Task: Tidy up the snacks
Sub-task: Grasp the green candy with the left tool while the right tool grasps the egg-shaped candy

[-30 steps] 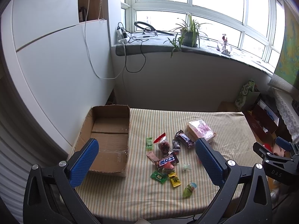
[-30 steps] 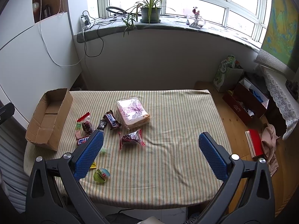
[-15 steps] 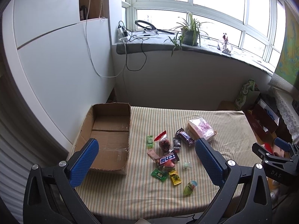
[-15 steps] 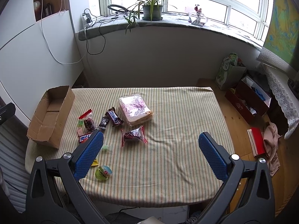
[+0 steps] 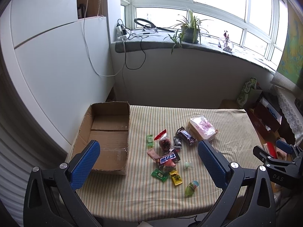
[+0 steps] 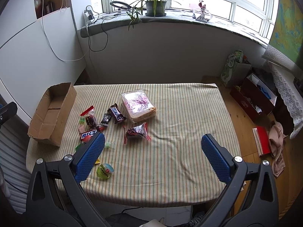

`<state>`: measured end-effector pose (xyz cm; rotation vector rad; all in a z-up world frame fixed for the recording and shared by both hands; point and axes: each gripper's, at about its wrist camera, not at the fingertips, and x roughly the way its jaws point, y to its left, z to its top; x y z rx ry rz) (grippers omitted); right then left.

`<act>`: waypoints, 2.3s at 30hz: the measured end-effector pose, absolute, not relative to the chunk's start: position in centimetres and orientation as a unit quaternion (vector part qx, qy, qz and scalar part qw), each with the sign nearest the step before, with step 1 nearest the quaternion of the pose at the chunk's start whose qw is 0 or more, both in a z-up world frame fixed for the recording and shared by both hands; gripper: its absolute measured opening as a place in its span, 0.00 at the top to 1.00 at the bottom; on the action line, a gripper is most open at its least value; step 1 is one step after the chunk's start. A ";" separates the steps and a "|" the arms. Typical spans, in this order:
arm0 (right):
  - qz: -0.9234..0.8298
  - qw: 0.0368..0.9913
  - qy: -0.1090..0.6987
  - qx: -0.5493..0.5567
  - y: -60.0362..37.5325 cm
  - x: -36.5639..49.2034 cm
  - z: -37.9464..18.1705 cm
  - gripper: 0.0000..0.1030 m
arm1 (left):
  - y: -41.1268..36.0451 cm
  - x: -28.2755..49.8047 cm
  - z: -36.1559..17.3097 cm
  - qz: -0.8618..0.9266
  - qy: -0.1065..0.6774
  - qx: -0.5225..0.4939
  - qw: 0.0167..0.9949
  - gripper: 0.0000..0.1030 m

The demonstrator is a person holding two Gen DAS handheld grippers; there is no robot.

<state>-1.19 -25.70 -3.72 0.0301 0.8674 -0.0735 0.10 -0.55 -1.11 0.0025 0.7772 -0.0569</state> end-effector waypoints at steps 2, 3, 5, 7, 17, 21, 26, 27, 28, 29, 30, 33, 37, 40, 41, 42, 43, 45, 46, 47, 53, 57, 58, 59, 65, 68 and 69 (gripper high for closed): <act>-0.030 0.906 0.422 0.011 -25.6 -1.2 -4.1 0.00 | -0.5 0.1 -1.3 -0.028 0.380 0.002 0.924 0.01; -0.029 0.906 0.423 0.009 -25.6 -1.1 -4.4 0.00 | -0.4 0.2 -1.4 -0.029 0.381 0.002 0.924 0.01; -0.026 0.905 0.424 0.005 -25.6 -1.1 -4.9 0.00 | 0.0 0.4 -1.7 -0.026 0.384 0.001 0.923 0.01; -0.021 0.905 0.425 0.001 -25.8 -1.2 -5.4 0.00 | 0.7 0.7 -2.2 -0.020 0.389 -0.002 0.921 0.02; 0.012 0.890 0.456 0.008 -26.3 -1.6 -9.1 0.00 | 3.9 1.6 -6.2 0.008 0.441 -0.033 0.897 0.11; 0.042 0.882 0.469 0.002 -25.2 -1.4 -10.5 0.05 | 3.9 1.8 -8.1 -0.005 0.465 -0.027 0.885 0.31; 0.093 0.869 0.486 -0.015 -22.9 -1.1 -13.0 0.11 | 3.1 1.8 -10.5 -0.040 0.496 -0.012 0.867 0.46; 0.102 0.866 0.489 -0.023 -22.3 -1.1 -13.5 0.13 | 2.9 1.9 -11.0 -0.048 0.502 -0.009 0.863 0.47; 0.110 0.863 0.492 -0.027 -21.8 -1.1 -14.0 0.14 | 2.6 1.8 -11.5 -0.055 0.510 -0.007 0.858 0.47; 0.117 0.860 0.496 -0.030 -21.2 -1.1 -14.6 0.15 | 2.4 1.9 -12.0 -0.063 0.517 -0.006 0.854 0.47; 0.123 0.856 0.500 -0.033 -20.7 -1.0 -15.1 0.17 | 2.2 1.9 -12.6 -0.069 0.525 -0.006 0.848 0.47; 0.136 0.847 0.512 -0.041 -19.4 -1.0 -16.4 0.19 | 1.9 2.4 -14.4 -0.081 0.543 -0.015 0.836 0.47; 0.140 0.841 0.521 -0.044 -18.6 -0.9 -17.7 0.20 | 1.3 3.5 -16.7 -0.085 0.562 -0.027 0.822 0.47; 0.141 0.838 0.526 -0.039 -18.2 -0.8 -18.6 0.20 | 0.8 4.3 -17.6 -0.094 0.566 -0.035 0.818 0.47; 0.144 0.837 0.527 -0.037 -18.1 -0.8 -18.8 0.22 | 0.6 4.5 -17.8 -0.099 0.564 -0.033 0.819 0.49; 0.146 0.835 0.529 -0.037 -17.9 -0.8 -19.0 0.23 | 0.3 4.6 -17.9 -0.104 0.562 -0.031 0.820 0.53; 0.147 0.835 0.529 -0.038 -17.7 -0.7 -19.2 0.23 | 0.1 4.8 -18.1 -0.107 0.560 -0.028 0.821 0.54; 0.146 0.833 0.531 -0.045 -17.2 -0.7 -19.6 0.23 | -0.2 5.1 -18.7 -0.104 0.563 -0.026 0.819 0.54; 0.144 0.832 0.533 -0.049 -17.1 -0.7 -19.8 0.23 | -0.2 5.3 -19.0 -0.103 0.568 -0.032 0.816 0.54; 0.143 0.831 0.535 -0.051 -16.9 -0.7 -20.0 0.24 | -0.1 5.3 -19.4 -0.103 0.573 -0.040 0.812 0.54; 0.144 0.826 0.543 -0.052 -16.5 -0.6 -20.9 0.31 | -0.2 5.7 -21.1 -0.092 0.590 -0.071 0.799 0.67; 0.140 0.827 0.543 -0.045 -16.6 -0.5 -21.1 0.31 | -0.1 6.1 -21.6 -0.086 0.593 -0.084 0.796 0.68; 0.139 0.827 0.543 -0.043 -16.6 -0.5 -21.1 0.31 | -0.1 6.1 -21.7 -0.086 0.593 -0.085 0.796 0.68; 0.137 0.827 0.544 -0.042 -16.6 -0.3 -21.2 0.31 | -0.2 6.2 -21.8 -0.084 0.593 -0.083 0.796 0.68; 0.133 0.827 0.545 -0.040 -16.0 0.1 -21.7 0.31 | -1.0 6.7 -22.1 -0.076 0.585 -0.061 0.805 0.68; 0.130 0.826 0.546 -0.045 -15.5 0.1 -22.0 0.31 | -1.9 6.7 -22.2 -0.072 0.581 -0.037 0.810 0.67; 0.127 0.827 0.546 -0.047 -15.4 0.2 -22.2 0.31 | -2.1 6.6 -22.3 -0.070 0.579 -0.027 0.812 0.67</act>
